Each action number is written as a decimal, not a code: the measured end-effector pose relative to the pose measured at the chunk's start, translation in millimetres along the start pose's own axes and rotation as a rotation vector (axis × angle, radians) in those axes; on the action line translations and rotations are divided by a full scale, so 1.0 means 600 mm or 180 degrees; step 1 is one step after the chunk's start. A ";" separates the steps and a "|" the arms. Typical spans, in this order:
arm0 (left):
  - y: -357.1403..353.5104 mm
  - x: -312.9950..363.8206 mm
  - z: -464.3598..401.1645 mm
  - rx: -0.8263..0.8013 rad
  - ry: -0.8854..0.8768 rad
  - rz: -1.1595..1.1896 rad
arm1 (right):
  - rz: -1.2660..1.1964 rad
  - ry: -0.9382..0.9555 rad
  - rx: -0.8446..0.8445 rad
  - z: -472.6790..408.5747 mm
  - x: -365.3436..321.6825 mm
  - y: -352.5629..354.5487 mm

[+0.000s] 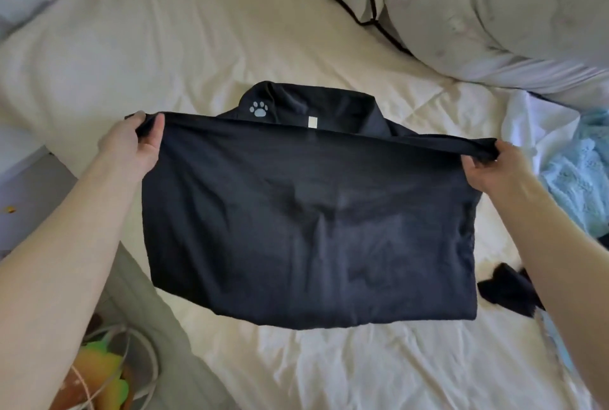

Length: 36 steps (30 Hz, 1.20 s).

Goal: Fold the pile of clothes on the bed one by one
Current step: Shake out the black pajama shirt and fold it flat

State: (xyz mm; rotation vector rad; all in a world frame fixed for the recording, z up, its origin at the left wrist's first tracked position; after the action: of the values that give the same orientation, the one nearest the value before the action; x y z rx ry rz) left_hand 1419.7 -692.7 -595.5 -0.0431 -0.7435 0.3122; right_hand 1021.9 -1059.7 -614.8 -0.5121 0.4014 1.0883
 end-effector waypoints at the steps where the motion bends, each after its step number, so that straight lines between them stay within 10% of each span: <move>1: -0.012 -0.001 -0.006 -0.0013 0.0005 0.0011 | 0.0076 -0.0008 0.0008 -0.008 -0.002 -0.013; 15: -0.087 -0.028 -0.062 -0.0558 -0.0098 -0.0660 | -0.0037 0.0269 -0.0387 -0.045 0.009 -0.067; 20: -0.027 -0.053 0.029 -0.0779 -0.2139 -0.2807 | 0.2236 0.1970 -0.0450 0.038 0.069 -0.032; 26: -0.038 -0.264 0.159 -0.2500 -0.4291 -0.5726 | 0.5454 0.4233 -0.2391 0.144 0.276 -0.059; 31: -0.082 -0.280 0.096 -0.2246 -0.4137 -0.6763 | 0.6534 0.3806 -0.1828 0.074 0.273 -0.099; 36: -0.064 -0.202 0.128 -0.2286 -0.4047 -0.5853 | 0.6320 0.3746 -0.1758 0.099 0.242 -0.065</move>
State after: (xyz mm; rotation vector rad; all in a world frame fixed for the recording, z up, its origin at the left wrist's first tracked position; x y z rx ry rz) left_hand 1294.1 -770.3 -613.2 0.1867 -1.7630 -1.8706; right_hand 1120.6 -934.0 -637.7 -1.3037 1.9142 2.7640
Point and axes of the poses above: each hand's wrist, its own z-axis away from the middle knuckle, its own y-axis out of the back of the hand, x = y × z, the point moved 6 cm from there along -z, towards the middle knuckle, and after that the axes turned 5 degrees about -z, right-handed, at the moved point
